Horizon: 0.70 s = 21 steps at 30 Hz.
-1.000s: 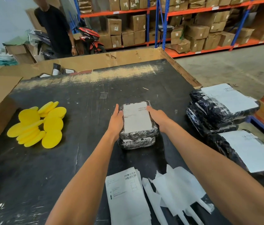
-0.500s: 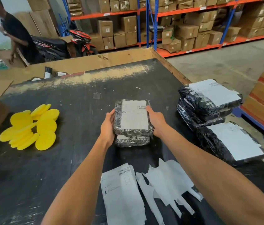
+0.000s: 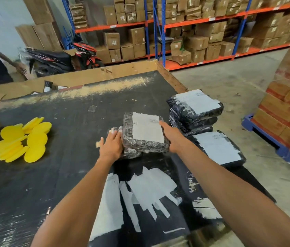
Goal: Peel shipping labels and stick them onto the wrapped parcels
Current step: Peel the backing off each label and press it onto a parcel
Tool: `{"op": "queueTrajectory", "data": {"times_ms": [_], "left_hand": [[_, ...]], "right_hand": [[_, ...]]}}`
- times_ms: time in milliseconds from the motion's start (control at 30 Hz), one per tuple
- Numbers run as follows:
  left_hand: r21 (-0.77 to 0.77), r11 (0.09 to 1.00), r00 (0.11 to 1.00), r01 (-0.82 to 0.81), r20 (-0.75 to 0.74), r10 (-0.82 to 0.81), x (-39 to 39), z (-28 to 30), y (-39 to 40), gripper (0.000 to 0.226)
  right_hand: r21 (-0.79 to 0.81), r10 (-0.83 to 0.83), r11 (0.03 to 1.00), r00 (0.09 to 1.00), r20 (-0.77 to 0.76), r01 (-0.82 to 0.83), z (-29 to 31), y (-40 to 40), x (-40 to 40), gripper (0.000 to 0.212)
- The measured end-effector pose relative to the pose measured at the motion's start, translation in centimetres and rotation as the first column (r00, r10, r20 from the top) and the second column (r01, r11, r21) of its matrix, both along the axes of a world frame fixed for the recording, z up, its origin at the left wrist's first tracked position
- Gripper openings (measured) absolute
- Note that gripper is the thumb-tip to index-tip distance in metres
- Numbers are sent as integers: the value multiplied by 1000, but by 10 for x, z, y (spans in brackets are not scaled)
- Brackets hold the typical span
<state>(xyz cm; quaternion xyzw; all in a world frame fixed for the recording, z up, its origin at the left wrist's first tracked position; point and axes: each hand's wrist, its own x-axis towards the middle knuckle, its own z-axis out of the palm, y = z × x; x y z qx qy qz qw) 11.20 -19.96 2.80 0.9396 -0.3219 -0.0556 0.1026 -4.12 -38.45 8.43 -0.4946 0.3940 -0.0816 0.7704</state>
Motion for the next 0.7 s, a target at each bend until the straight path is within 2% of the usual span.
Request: {"op": "queueTrajectory", "data": {"times_ms": [67,100,200,267,333,500,633,700], "left_hand": [[-59,996,996,66,68,-62,-26,-3,-4,59],[-52,995,992,81,96,-75,-37,-10,-3,59],[-99,995,992,19,125,-6,-47,-25,5,53],[-155,988,978,1,206,31,-56,-24,8,44],[-142,990,965,-19,257,55,-66,-24,7,38],[-42,997,989,-69,131,74,-79,-22,3,58],[51,995,985,-81,157,72,-87,-21,-1,60],[89,991,990,-103,108,93,-94,-17,-5,64]], "right_hand": [[-48,32,998,998,-53,-35,-8,-8,-25,76],[-72,38,997,997,-61,-42,-13,-13,-40,81],[-141,36,989,996,-84,-48,-16,-21,-80,75],[-195,49,978,993,-103,-68,-14,-29,-111,64],[-226,46,972,993,-110,-70,-14,-43,-140,57],[-306,-46,952,996,-74,21,-1,-91,-194,52],[-302,-121,949,989,-87,89,4,-129,-205,62],[-284,-133,954,986,-103,99,4,-140,-200,61]]}}
